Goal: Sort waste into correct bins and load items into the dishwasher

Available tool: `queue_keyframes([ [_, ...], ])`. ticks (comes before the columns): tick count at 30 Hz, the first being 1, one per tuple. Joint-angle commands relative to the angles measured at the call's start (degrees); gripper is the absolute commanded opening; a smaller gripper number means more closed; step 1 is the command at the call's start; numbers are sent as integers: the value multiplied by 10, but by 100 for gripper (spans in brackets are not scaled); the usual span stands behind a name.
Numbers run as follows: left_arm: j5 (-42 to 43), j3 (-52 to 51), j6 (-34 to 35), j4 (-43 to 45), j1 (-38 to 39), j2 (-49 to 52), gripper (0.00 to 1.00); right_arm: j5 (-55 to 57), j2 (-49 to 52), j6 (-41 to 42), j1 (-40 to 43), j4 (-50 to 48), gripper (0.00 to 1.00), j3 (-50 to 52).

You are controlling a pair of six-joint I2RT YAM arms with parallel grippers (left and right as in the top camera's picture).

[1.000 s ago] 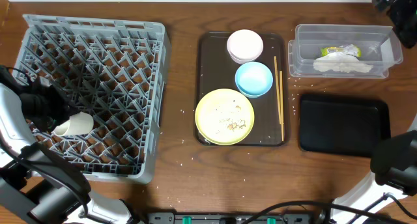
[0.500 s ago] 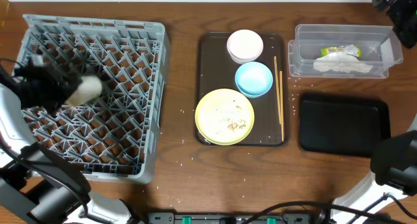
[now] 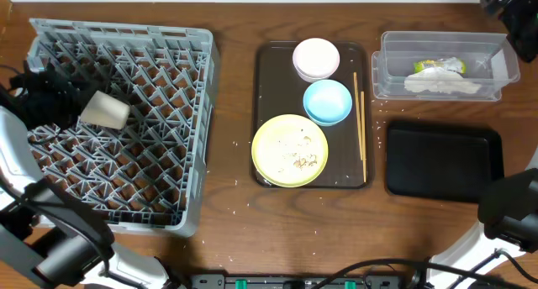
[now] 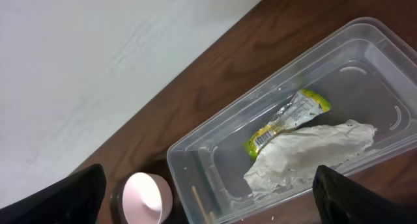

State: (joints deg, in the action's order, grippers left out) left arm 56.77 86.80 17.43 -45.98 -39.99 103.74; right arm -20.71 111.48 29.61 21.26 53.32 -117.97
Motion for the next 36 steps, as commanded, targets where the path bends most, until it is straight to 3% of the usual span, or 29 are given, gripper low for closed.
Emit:
queue_keyframes([
  [1, -25, 2, 5, 2, -4, 1, 8, 3, -10, 3, 4, 1, 99, -1],
  [8, -96, 18, -21, 3, 9, -34, 8, 4, -10, 3, 4, 1, 99, -1],
  [14, -262, 18, -35, 4, 67, -50, 8, 3, -10, 4, 4, 1, 99, -1],
  [26, -512, 14, -21, -11, 169, -36, 8, 3, -10, 4, 4, 1, 99, -1],
  [30, -557, 14, -21, -11, 166, -31, 8, 3, -10, 3, 4, 1, 99, -1],
  [36, -560, 14, -21, -14, 162, -15, 8, 3, -10, 4, 4, 1, 99, -1],
])
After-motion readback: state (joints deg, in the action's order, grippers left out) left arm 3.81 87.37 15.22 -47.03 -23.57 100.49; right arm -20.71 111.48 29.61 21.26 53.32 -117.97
